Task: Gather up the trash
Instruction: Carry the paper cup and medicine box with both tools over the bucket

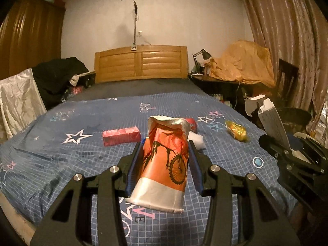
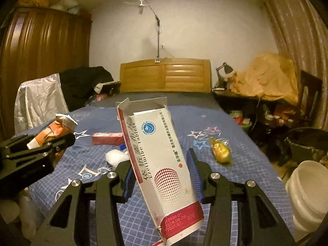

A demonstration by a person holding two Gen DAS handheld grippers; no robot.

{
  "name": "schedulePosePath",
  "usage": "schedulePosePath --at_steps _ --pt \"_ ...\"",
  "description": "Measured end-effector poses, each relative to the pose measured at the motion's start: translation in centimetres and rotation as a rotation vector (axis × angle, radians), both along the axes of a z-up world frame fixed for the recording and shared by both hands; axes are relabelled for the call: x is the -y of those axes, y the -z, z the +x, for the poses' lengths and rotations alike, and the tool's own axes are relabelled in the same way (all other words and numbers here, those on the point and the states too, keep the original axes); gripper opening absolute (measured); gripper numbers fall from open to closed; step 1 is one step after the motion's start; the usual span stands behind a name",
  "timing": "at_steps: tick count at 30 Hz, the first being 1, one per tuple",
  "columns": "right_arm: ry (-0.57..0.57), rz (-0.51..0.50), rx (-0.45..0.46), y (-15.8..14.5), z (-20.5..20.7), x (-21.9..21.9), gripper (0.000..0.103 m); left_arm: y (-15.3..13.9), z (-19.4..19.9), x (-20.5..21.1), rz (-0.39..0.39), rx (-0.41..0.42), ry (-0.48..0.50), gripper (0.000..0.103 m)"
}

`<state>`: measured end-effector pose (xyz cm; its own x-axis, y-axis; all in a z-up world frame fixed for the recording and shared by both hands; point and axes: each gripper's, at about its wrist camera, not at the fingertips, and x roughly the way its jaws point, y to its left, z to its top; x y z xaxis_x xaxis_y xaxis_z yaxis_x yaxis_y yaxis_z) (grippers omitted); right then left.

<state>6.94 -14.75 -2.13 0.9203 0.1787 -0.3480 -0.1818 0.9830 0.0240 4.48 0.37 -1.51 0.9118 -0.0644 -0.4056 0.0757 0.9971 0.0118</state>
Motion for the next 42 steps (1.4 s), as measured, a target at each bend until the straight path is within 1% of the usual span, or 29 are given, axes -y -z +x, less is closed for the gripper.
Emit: schedulePosePath --at_steps 21,27,30,34,39,42 --pt "0.005 0.006 -0.023 0.0 0.3 0.0 0.047 0.4 -0.5 0.6 -0.003 -0.013 -0.005 0.042" --pt "0.011 0.007 -0.020 0.2 0.6 0.1 0.047 0.0 -0.1 1.4 0.001 -0.012 0.010 0.042" --pt "0.037 0.016 -0.020 -0.4 1.0 1.7 0.047 -0.7 0.8 2.7 0.008 -0.004 0.041 0.042" --pt "0.098 0.023 -0.024 -2.0 1.7 5.0 0.047 -1.8 2.3 5.4 -0.001 0.005 0.095 0.042" --pt "0.191 0.007 -0.006 -4.1 1.5 10.4 0.047 -2.8 3.6 9.7 -0.005 0.011 0.175 0.042" --pt "0.256 0.004 0.011 -5.1 0.9 14.3 0.047 -3.7 4.0 12.7 -0.008 0.030 0.232 0.042"
